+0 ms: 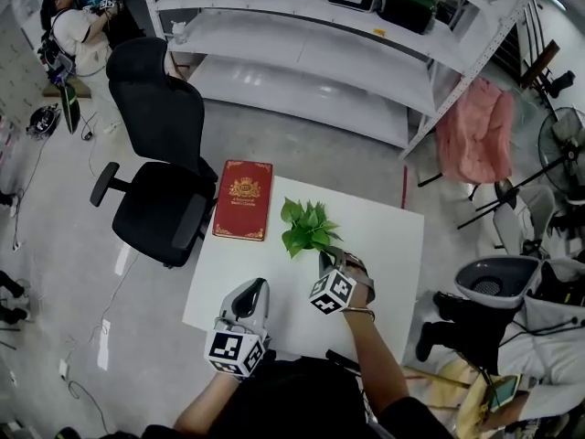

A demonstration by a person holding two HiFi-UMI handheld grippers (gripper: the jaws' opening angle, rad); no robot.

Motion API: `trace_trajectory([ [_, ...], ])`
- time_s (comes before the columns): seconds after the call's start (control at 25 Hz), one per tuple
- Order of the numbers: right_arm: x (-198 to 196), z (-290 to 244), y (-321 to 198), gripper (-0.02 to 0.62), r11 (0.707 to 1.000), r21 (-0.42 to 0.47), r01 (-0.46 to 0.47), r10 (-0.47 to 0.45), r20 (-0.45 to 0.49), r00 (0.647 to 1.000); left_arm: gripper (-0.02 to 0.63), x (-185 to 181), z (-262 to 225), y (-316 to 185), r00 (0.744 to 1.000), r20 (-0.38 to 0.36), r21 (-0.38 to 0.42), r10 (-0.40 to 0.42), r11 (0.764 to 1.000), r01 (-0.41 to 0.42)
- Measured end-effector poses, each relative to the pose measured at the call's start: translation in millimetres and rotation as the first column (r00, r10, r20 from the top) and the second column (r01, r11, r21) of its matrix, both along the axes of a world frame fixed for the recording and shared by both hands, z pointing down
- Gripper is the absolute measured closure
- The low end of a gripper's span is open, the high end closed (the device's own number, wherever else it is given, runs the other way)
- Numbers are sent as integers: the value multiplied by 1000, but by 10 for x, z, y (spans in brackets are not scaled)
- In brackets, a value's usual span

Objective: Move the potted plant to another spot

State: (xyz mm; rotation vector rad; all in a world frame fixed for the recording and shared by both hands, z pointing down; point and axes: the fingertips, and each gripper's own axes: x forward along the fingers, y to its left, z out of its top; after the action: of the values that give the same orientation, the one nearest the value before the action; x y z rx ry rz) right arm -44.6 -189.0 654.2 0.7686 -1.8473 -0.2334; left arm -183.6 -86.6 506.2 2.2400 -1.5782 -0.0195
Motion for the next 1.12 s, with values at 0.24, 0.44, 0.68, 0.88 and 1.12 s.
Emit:
trace_trajectory([
  [0.24,341,-195,127,580,990,-19,-143,144,206,968,577,288,-60,32,997,67,27,29,999,-30],
  [0.44,642,-438,326,580,970,-47,-240,240,377,894,577,509,-134,66,997,65,29,31,999,-33],
  [0.68,865,-785,668,581,944,-90,-318,309,586,750,577,787,-93,155,995,80,31,57,998,-60],
  [0.88,955,-1040,948,580,932,-131,-337,330,692,643,577,980,-130,242,994,82,32,78,996,-81],
  [1.12,1095,-1294,1219,581,914,-142,-380,340,779,527,575,1076,-195,343,992,102,58,74,995,-80],
])
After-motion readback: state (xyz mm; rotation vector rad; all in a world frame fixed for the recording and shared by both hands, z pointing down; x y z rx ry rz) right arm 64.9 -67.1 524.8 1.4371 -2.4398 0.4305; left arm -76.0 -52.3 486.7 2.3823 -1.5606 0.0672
